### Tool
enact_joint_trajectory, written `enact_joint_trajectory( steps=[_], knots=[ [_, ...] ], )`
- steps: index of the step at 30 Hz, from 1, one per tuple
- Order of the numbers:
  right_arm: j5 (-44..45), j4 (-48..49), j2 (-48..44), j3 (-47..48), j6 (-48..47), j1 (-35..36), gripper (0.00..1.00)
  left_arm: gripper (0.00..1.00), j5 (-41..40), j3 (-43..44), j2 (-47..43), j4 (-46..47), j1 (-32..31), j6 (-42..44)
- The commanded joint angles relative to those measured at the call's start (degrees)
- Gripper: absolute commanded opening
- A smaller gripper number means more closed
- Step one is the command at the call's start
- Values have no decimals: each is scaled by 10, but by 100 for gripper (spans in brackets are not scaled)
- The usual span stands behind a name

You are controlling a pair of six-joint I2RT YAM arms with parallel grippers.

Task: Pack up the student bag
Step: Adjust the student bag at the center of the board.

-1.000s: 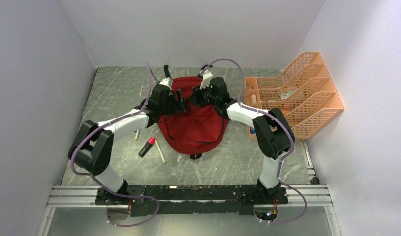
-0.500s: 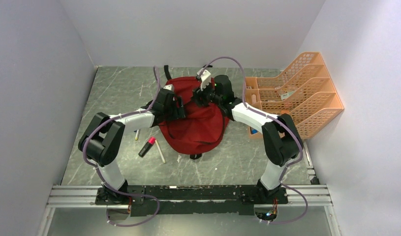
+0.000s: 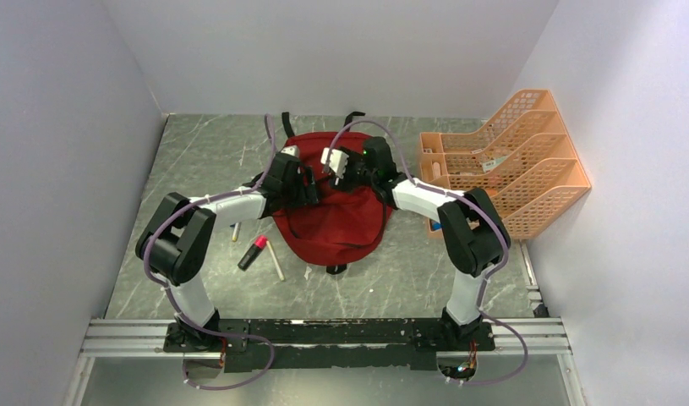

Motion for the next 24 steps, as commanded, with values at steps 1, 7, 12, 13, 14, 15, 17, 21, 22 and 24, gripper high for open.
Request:
enact_joint_trajectory(
  steps=[1,7,12,13,14,15,17,21,22,24],
  knots=[
    [10,60,12,-6,-92,2,65,79,5,12,5,-1,0,10],
    [59,116,40,-9,-151,14,61,79,12,10,2,2,2,6],
    [53,87,66,28,-168,25,56,78,18,11,-1,1,2,5],
    [54,78,70,36,-171,27,54,78,18,11,-2,1,1,5],
    [52,73,73,42,-170,29,52,78,18,11,-4,0,2,5],
    [47,71,73,45,-170,29,50,78,19,11,-5,-1,2,6],
    [29,62,70,50,-169,31,46,78,18,10,-8,-2,3,7],
    [0,39,70,63,-165,35,41,78,23,7,-11,0,5,5],
    [0,38,71,64,-163,37,37,78,24,6,-11,0,6,5],
    [-1,36,70,66,-160,39,30,78,24,4,-15,-3,7,3]
  ],
)
